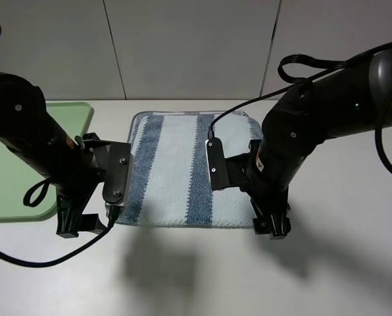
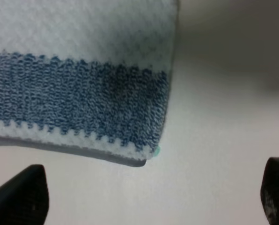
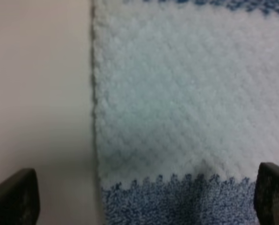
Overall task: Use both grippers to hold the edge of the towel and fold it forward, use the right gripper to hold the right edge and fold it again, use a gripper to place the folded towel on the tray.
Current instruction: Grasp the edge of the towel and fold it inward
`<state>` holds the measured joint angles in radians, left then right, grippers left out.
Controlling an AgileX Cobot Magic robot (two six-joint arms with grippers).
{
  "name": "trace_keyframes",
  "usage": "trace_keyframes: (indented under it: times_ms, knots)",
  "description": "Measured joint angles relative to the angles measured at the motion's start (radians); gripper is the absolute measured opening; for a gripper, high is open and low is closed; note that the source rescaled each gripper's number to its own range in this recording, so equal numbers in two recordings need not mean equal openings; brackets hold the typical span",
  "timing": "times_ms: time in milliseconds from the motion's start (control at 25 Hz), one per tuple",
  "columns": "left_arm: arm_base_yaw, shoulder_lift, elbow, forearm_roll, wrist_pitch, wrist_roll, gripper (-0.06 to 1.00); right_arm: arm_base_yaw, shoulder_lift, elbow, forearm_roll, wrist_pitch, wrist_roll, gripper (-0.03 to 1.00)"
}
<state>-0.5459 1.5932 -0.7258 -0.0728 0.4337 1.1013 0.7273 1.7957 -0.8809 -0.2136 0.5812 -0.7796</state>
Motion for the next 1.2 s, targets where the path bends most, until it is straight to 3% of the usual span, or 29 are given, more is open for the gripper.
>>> trace_keyframes:
  times_ms: [240, 480, 680, 1200]
  knots:
    - [0.0, 0.003, 0.0, 0.0, -0.014, 0.028, 0.89, -0.006, 0.008, 0.0, -0.068, -0.018, -0.005, 1.0]
    - [0.0, 0.003, 0.0, 0.0, -0.015, 0.029, 0.89, -0.069, 0.009, 0.0, -0.079, -0.014, -0.034, 1.0]
    - [0.0, 0.003, 0.0, 0.0, -0.015, 0.032, 0.89, -0.069, 0.009, 0.0, -0.016, -0.042, -0.069, 1.0]
    - [0.0, 0.003, 0.0, 0.0, -0.019, 0.032, 0.88, -0.078, 0.093, 0.0, 0.012, -0.048, -0.097, 1.0]
